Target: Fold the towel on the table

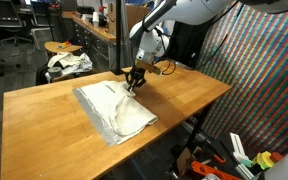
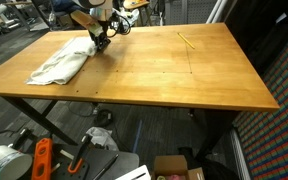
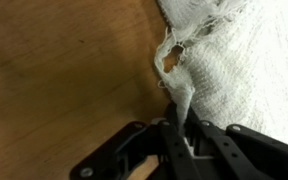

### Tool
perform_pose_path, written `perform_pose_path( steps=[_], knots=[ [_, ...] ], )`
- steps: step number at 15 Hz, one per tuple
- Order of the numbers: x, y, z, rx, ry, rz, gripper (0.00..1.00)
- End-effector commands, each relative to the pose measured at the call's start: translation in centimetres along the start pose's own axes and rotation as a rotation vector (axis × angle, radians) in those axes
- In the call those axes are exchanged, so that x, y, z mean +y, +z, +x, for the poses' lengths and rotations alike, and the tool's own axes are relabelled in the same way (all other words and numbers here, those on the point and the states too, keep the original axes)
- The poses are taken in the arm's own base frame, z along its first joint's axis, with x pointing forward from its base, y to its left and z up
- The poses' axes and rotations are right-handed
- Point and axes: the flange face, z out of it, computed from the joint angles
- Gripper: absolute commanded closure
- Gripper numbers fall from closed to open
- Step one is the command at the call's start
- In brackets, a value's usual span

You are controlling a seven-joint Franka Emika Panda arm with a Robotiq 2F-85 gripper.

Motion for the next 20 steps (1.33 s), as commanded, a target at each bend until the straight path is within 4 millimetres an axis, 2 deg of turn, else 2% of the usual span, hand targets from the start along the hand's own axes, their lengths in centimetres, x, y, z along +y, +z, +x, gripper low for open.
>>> perform_pose_path(
  steps=[1, 5, 9, 17, 20],
  knots=[
    [-1.1, -2.9, -0.7, 0.01, -0.004, 0.014, 0.85],
    [-3.6, -5.4, -2.3, 0.05, -0.041, -0.011, 0.89],
    [-7.7, -6.7, -4.5, 0.087, -0.087, -0.023, 0.86],
    [-16.3, -5.2, -10.7, 0.132, -0.179, -0.093, 0.87],
    [-18.7, -4.7, -11.9, 0.148, -0.176, -0.1, 0.9]
  ],
)
